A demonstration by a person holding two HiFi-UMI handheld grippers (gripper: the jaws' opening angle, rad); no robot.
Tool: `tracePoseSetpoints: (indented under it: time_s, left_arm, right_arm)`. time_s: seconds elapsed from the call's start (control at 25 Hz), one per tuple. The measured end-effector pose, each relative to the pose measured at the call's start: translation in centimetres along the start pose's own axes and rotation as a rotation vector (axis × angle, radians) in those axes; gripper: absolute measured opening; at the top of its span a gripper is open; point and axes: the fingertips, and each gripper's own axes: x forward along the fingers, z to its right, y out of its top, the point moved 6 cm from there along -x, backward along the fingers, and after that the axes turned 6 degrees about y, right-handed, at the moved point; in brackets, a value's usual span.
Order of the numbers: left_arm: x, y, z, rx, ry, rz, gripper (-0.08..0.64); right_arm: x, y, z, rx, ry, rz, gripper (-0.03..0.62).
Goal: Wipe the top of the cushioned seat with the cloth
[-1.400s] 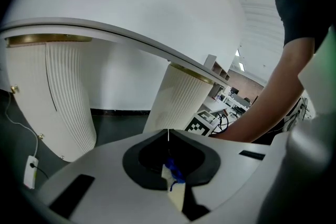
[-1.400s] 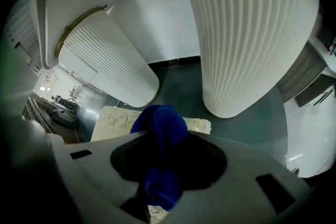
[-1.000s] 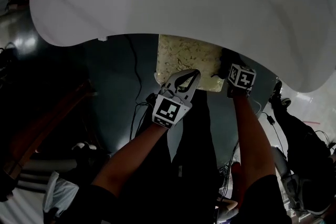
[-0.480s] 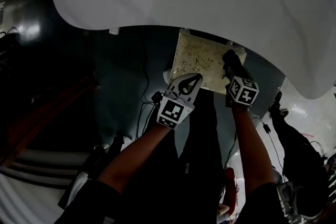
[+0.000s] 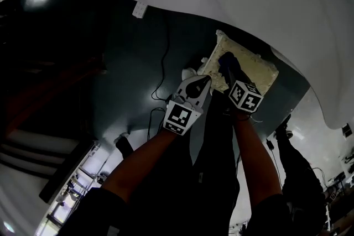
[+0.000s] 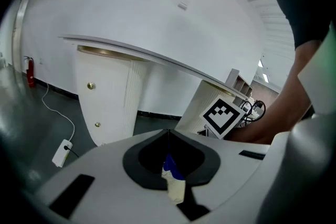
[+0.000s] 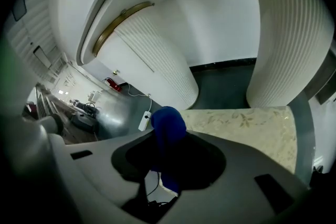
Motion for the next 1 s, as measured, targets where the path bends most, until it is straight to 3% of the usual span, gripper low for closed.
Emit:
tracePoseSetpoints:
  time_s: [0.28,0.44,1.0]
  left_arm:
    - [-1.7,-1.4,-3.2,-0.046,0.032,-0.001,0.017]
    - [-2.0,-2.5,-4.0,-0.059,0.036,-0.008,0.018]
    - [-0.4,-1.8,-2.2,-0.061,-0.013,-0.012,0.017]
  right_arm:
    - [5.7,-3.0,-2.5,0.061,0.015,-0.068,0.133]
    - [7.7,-4.4,-1.9,0.038,0.001,-0.123,0.133]
    - [5.6,-4.8,3.1,0.010,-0.095,-0.127,0.135]
